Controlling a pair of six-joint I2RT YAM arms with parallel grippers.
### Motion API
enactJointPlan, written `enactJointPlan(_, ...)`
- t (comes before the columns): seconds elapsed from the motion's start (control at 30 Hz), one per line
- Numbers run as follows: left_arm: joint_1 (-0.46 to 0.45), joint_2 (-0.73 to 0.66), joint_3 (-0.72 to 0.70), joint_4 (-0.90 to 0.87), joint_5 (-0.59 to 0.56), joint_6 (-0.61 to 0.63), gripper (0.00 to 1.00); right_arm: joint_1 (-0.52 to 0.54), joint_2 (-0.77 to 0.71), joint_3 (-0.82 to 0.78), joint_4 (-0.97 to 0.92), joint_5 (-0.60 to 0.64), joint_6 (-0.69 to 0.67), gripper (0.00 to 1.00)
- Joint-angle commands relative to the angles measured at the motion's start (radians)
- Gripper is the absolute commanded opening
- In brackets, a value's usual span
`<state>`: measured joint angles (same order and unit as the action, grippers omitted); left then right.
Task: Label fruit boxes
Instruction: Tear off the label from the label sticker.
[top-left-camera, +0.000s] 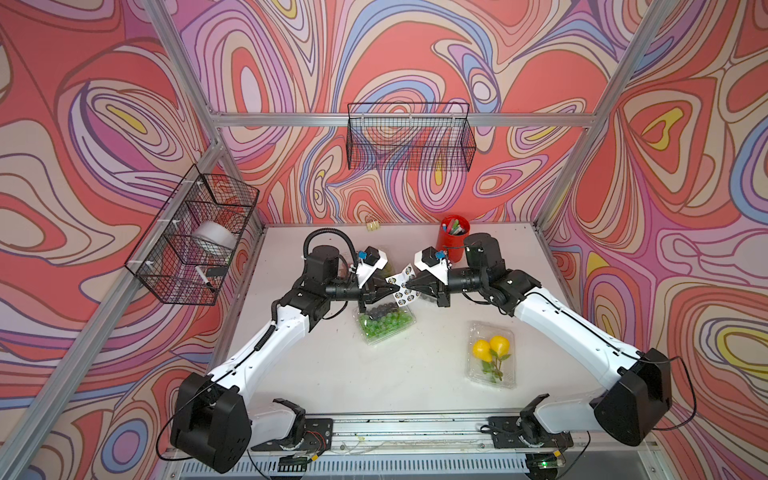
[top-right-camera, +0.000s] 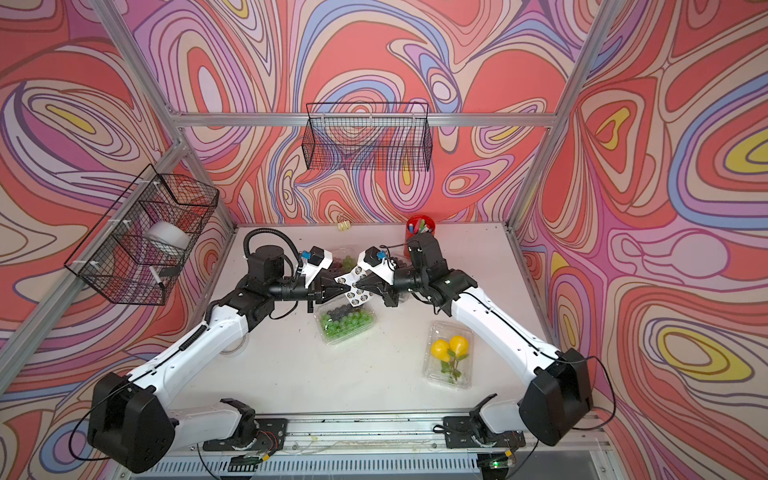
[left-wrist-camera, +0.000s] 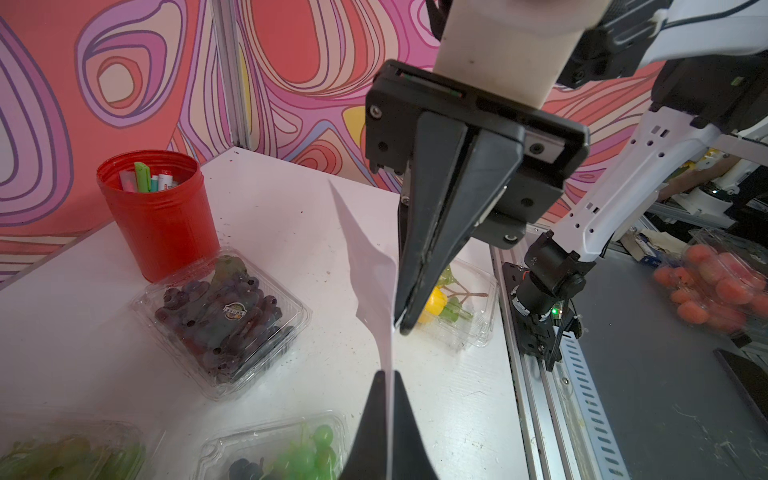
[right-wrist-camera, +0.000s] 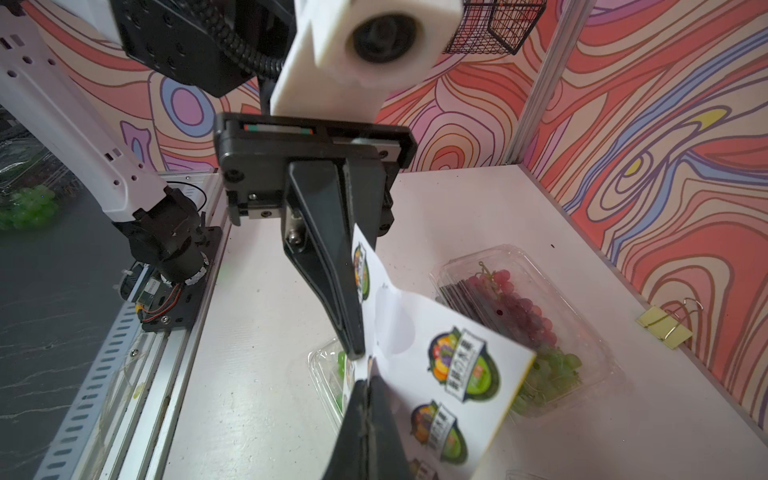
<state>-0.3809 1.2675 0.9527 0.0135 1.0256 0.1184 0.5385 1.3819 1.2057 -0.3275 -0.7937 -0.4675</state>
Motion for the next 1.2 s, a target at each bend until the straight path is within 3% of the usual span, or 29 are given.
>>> enactJointPlan(0.0,-0.003,-0.008,0.003,0.06,-0.021,-0.07,0.0,0.006,-0.028,-0.015,0.013,0.031,-0.014,0.0)
enactJointPlan(0.37,-0.002,0.0,0.004,0.08,-0.045,-0.146,0.0,0.015,-0.023,-0.017,-0.003,0.048,-0.043,0.0)
enactJointPlan(0.73,-0.001,0.009,0.013,0.02,-0.141,-0.121,0.0,0.017,-0.047,-0.023,-0.033,0.008,-0.015,0.0)
enactJointPlan(0.83,-0.002,0.01,0.014,-0.002,-0.166,-0.104,0.0,0.017,-0.062,-0.028,-0.031,0.025,0.073,0.0)
enactJointPlan(1.07,-0.011,0.011,0.003,-0.053,-0.143,-0.022,0.0,0.011,-0.084,-0.054,-0.157,0.218,0.454,0.0)
enactJointPlan(1.17,-0.032,0.021,0.006,-0.077,-0.124,0.022,0.0,-0.012,-0.102,-0.095,-0.208,0.243,0.588,0.0)
